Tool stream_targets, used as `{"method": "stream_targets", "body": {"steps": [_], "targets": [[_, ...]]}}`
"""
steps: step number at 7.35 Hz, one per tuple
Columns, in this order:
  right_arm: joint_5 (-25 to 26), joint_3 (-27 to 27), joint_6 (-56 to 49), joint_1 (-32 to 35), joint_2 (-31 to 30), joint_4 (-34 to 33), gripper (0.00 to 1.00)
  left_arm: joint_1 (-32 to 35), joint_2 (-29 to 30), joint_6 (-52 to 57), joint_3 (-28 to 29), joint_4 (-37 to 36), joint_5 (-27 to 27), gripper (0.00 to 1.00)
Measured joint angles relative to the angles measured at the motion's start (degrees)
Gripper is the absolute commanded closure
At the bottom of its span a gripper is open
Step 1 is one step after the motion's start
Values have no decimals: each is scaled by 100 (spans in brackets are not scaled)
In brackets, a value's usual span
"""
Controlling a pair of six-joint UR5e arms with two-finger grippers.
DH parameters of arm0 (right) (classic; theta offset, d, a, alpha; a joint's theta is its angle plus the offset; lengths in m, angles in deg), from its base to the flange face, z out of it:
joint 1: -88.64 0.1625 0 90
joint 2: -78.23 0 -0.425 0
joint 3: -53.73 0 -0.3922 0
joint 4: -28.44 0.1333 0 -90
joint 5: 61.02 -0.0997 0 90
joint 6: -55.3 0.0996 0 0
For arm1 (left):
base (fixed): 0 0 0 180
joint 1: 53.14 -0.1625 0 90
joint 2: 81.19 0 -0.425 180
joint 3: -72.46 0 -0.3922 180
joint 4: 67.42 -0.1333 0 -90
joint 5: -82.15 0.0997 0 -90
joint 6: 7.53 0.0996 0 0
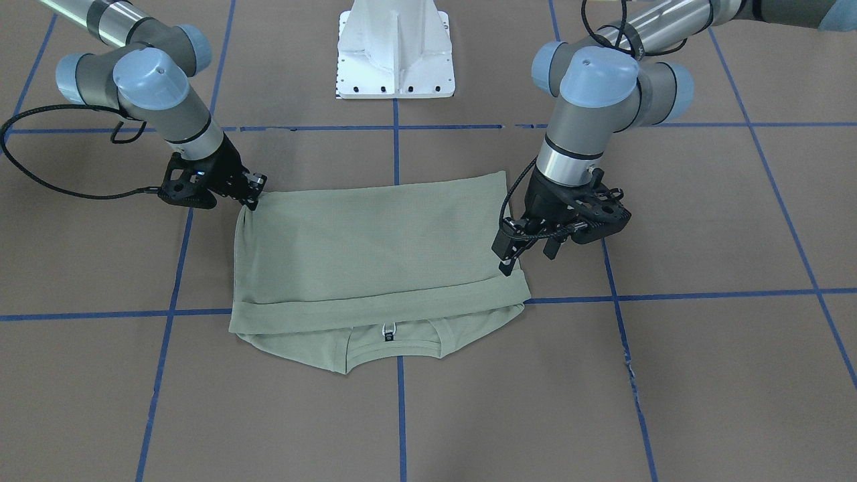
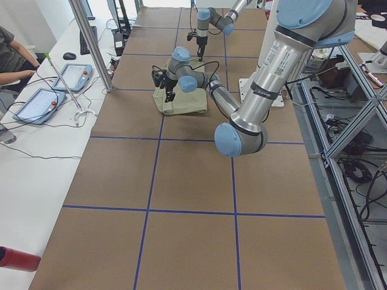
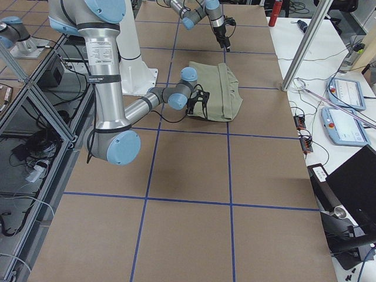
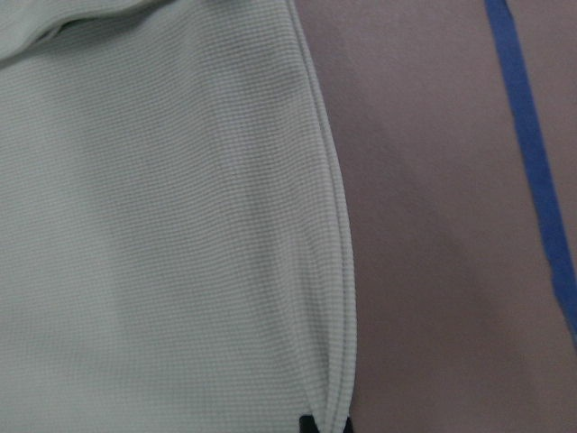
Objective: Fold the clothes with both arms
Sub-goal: 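Grasp the folded shirt with the right gripper and drag it away from the left arm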
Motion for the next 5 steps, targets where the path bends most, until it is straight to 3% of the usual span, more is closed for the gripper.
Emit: {"method": "stream_targets", "body": {"steps": [4, 5], "targets": [[-136, 1276, 291, -1484, -1487, -8, 100, -75, -42, -49, -245, -98, 31, 1], [-139, 1417, 453, -1952, -1757, 3, 1, -109, -51, -54, -285, -118, 47, 1]]}}
